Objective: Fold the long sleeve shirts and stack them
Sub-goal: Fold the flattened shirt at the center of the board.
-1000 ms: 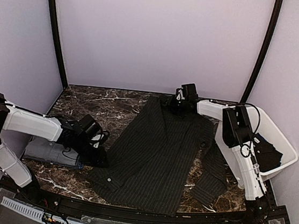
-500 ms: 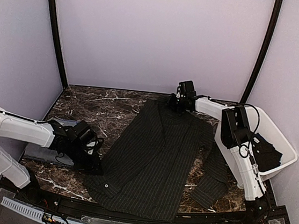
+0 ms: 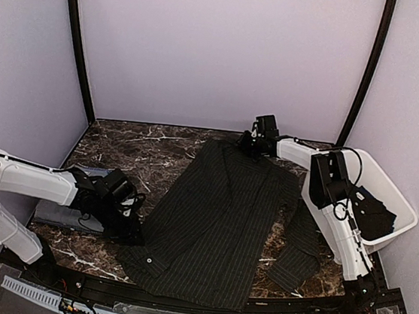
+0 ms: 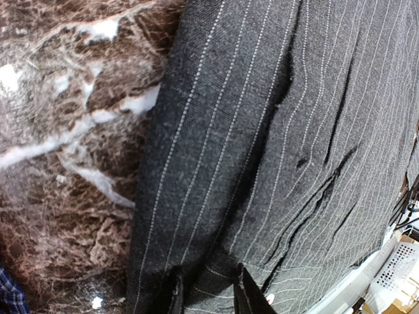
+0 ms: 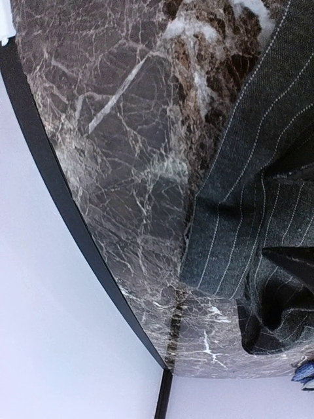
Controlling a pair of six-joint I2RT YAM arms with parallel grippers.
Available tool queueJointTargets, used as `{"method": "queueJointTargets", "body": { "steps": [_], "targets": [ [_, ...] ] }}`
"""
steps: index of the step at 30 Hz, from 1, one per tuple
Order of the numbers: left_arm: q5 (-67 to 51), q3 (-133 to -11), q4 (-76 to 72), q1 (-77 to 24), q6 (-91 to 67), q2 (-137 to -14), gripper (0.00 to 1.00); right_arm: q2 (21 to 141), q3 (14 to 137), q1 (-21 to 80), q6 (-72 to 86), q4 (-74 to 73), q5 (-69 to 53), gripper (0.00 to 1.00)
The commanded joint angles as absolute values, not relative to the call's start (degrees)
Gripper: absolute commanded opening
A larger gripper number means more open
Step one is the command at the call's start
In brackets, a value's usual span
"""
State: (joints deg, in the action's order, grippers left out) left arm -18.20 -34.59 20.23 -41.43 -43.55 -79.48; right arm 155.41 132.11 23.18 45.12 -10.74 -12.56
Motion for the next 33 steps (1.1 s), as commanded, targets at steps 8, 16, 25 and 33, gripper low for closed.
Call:
{"method": "queueJointTargets", "body": {
  "steps": [8, 16, 25, 33],
  "targets": [
    [-17.1, -36.9, 28.5, -41.8, -42.7, -80.1, 0.27, 147.7, 129.5, 22.7, 40.8, -5.1, -20.2, 0.42],
    [-17.2, -38.5, 28.7, -41.8, -42.5, -79.4, 0.27, 142.3, 123.6, 23.7, 41.0, -3.9, -22.3, 0.45],
    [-17.6, -38.4, 28.4, -41.8, -42.3, -79.1, 0.27, 138.8, 113.4, 26.2, 35.0, -4.7, -25.2, 0.50],
    [-18.0, -38.3, 28.0, -41.8, -42.1, -79.4, 0.27, 135.1, 105.0, 28.6, 28.3, -5.9, -24.9, 0.56]
  ]
}}
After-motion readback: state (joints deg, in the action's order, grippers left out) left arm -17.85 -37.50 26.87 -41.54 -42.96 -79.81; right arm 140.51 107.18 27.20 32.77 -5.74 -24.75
